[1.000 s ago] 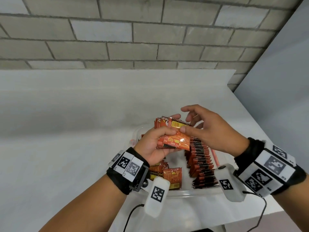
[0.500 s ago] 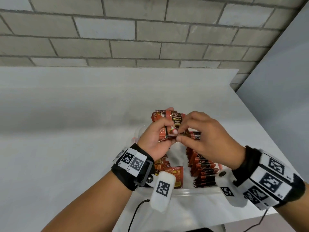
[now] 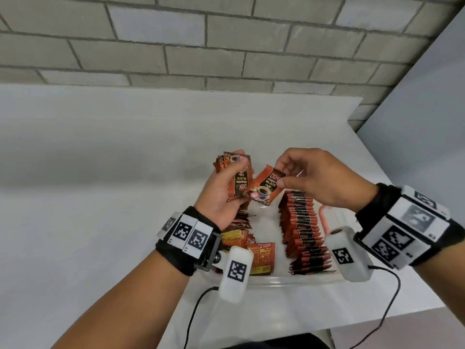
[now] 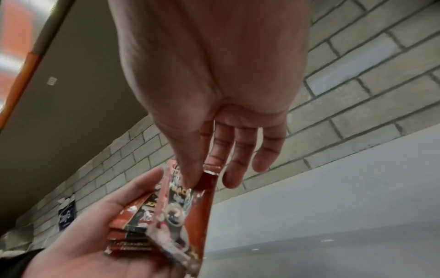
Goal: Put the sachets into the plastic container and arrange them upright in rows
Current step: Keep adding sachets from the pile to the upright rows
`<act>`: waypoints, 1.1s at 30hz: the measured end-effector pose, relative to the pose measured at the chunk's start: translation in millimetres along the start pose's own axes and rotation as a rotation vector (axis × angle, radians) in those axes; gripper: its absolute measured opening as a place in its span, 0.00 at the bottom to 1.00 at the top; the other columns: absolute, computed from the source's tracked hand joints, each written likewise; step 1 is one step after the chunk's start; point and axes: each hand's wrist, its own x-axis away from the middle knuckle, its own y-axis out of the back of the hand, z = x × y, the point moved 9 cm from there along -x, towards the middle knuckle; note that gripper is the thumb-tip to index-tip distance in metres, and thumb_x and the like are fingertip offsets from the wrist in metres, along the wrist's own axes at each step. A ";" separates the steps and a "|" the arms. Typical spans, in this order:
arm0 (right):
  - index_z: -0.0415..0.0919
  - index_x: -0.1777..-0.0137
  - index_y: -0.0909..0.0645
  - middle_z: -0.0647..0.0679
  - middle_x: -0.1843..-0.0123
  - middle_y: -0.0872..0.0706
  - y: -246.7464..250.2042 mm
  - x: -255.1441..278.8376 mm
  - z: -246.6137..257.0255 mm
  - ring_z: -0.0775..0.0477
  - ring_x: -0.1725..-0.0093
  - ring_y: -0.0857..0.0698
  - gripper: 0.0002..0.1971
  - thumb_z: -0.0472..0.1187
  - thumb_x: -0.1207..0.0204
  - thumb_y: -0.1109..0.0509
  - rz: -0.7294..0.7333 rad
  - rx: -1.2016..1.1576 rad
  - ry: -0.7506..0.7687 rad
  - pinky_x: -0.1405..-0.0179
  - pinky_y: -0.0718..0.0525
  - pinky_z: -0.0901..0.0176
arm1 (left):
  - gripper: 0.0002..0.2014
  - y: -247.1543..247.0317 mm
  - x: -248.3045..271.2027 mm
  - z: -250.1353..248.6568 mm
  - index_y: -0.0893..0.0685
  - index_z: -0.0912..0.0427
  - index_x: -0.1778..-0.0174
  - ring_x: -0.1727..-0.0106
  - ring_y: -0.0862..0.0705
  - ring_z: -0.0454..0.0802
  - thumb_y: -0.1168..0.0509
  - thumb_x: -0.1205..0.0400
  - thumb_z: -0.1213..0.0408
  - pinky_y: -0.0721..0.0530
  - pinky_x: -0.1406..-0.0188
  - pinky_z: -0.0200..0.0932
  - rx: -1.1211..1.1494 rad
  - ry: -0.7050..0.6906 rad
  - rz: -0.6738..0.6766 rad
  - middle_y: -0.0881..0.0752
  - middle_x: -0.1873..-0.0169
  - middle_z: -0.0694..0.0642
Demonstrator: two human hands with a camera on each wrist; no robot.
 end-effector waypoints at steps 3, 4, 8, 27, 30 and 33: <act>0.48 0.56 0.19 0.53 0.60 0.15 -0.3 -4.5 -15.2 0.56 0.61 0.19 0.07 0.38 0.28 0.24 0.034 0.177 -0.087 0.65 0.26 0.74 | 0.04 24.2 -3.5 -16.7 0.15 0.54 0.54 0.59 0.17 0.50 0.33 0.21 0.60 0.20 0.57 0.47 0.019 -0.058 -0.118 0.15 0.63 0.54; 0.47 0.55 0.19 0.52 0.59 0.15 -3.9 -6.8 -19.9 0.54 0.59 0.18 0.06 0.38 0.26 0.25 0.057 0.265 -0.105 0.65 0.26 0.72 | 0.04 30.7 -4.4 -19.3 0.16 0.55 0.54 0.59 0.17 0.51 0.33 0.21 0.60 0.20 0.57 0.47 0.026 -0.062 -0.145 0.15 0.63 0.54; 0.43 0.48 0.17 0.49 0.54 0.13 -24.3 -19.3 -30.0 0.49 0.59 0.19 0.07 0.35 0.23 0.33 0.155 0.489 -0.126 0.65 0.26 0.63 | 0.05 37.7 -5.6 -20.2 0.17 0.57 0.53 0.61 0.17 0.51 0.34 0.20 0.60 0.20 0.58 0.47 0.056 -0.032 -0.167 0.15 0.62 0.55; 0.42 0.44 0.15 0.40 0.45 0.15 -74.2 -37.7 -49.3 0.39 0.48 0.16 0.10 0.34 0.22 0.35 0.388 0.763 -0.134 0.57 0.21 0.57 | 0.09 31.9 1.2 -23.8 0.19 0.58 0.51 0.62 0.17 0.51 0.35 0.23 0.58 0.20 0.60 0.47 0.124 0.032 -0.065 0.17 0.60 0.57; 0.42 0.43 0.16 0.40 0.45 0.16 -75.2 -38.6 -52.0 0.39 0.49 0.16 0.11 0.33 0.21 0.35 0.393 0.770 -0.153 0.58 0.23 0.57 | 0.10 32.9 -0.2 -22.1 0.20 0.58 0.49 0.62 0.17 0.51 0.35 0.23 0.58 0.19 0.61 0.45 0.118 0.039 -0.068 0.16 0.59 0.57; 0.42 0.44 0.15 0.41 0.45 0.15 -76.1 -39.5 -53.3 0.39 0.50 0.16 0.10 0.34 0.22 0.34 0.405 0.760 -0.158 0.59 0.24 0.58 | 0.10 32.4 -1.8 -21.4 0.19 0.57 0.50 0.63 0.17 0.51 0.34 0.24 0.58 0.19 0.61 0.46 0.113 0.037 -0.063 0.16 0.60 0.57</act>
